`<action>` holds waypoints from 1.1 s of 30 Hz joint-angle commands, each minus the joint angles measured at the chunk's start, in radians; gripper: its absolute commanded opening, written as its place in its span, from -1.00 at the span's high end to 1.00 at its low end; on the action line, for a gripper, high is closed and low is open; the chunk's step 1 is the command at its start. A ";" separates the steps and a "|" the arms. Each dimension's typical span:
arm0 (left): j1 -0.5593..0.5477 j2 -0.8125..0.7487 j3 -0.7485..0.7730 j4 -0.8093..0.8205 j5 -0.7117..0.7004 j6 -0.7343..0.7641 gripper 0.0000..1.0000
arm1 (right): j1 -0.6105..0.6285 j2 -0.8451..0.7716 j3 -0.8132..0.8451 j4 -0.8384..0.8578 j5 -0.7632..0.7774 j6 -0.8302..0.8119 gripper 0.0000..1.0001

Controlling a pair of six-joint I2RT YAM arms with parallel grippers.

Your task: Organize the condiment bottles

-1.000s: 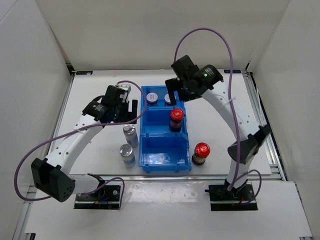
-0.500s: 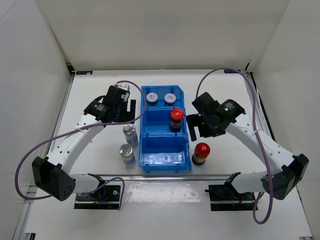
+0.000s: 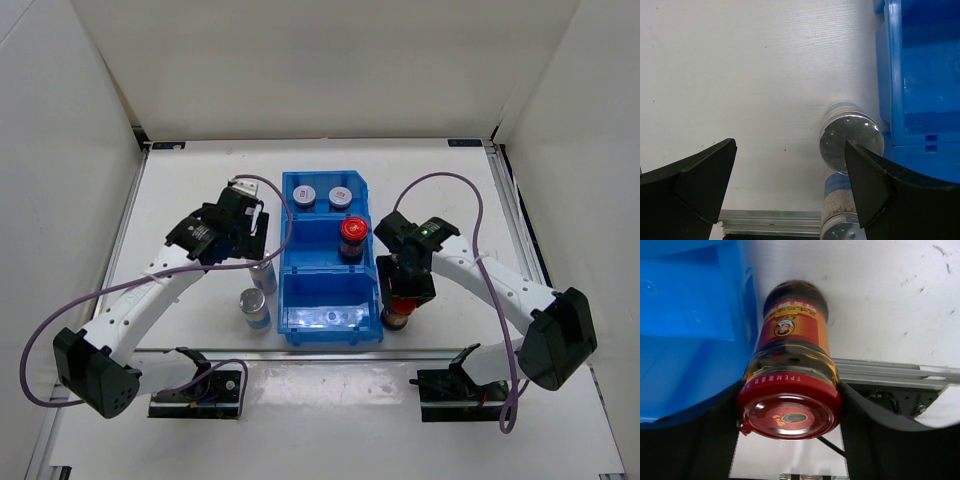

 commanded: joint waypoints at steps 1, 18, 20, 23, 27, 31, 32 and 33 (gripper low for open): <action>-0.009 -0.040 -0.013 0.021 -0.041 0.015 -1.00 | -0.004 0.000 0.003 0.051 -0.019 0.034 -0.25; -0.018 -0.060 -0.076 0.061 -0.021 -0.005 -1.00 | 0.007 0.043 0.701 -0.218 0.227 -0.006 1.00; -0.018 -0.060 -0.076 0.061 -0.039 -0.005 -1.00 | 0.025 0.118 0.879 -0.198 0.201 -0.067 1.00; -0.029 -0.069 -0.076 0.061 -0.052 -0.005 -1.00 | 0.088 0.264 1.078 -0.208 0.153 -0.133 1.00; -0.041 -0.069 -0.085 0.061 -0.063 -0.016 -1.00 | 0.136 0.534 1.354 -0.260 0.081 -0.260 1.00; -0.051 -0.069 -0.073 0.061 -0.072 -0.026 -1.00 | 0.177 0.751 1.577 -0.363 0.043 -0.325 1.00; -0.051 -0.069 -0.064 0.061 -0.061 -0.026 -1.00 | 0.186 0.788 1.647 -0.374 0.043 -0.343 1.00; -0.051 -0.069 -0.064 0.061 -0.061 -0.026 -1.00 | 0.199 0.825 1.678 -0.395 0.043 -0.344 1.00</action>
